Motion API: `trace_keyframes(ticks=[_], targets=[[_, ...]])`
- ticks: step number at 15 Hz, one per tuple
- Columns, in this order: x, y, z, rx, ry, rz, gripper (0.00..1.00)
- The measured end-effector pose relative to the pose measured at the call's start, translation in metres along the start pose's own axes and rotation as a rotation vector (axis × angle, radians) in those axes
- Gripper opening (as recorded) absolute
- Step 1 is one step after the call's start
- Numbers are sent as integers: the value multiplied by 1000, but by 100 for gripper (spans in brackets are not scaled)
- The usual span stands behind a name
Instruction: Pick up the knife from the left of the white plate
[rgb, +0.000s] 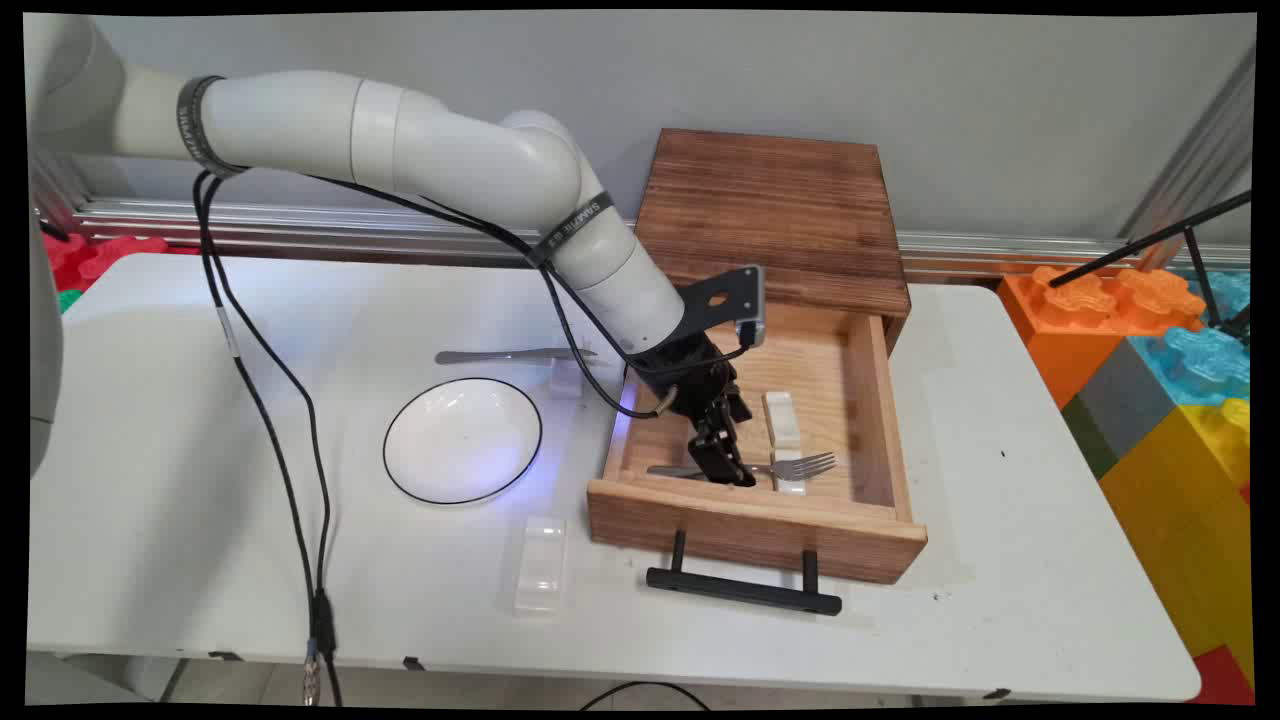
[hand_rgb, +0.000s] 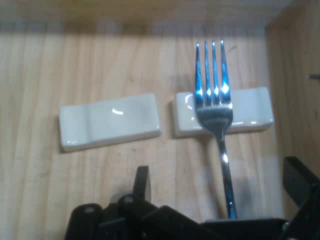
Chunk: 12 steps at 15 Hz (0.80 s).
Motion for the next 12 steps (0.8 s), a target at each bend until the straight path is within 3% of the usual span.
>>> trace_keyframes(ticks=[4,12], targets=[[10,-6,-13,16,23,21,100],[32,-14,-51,10,35,63,100]])
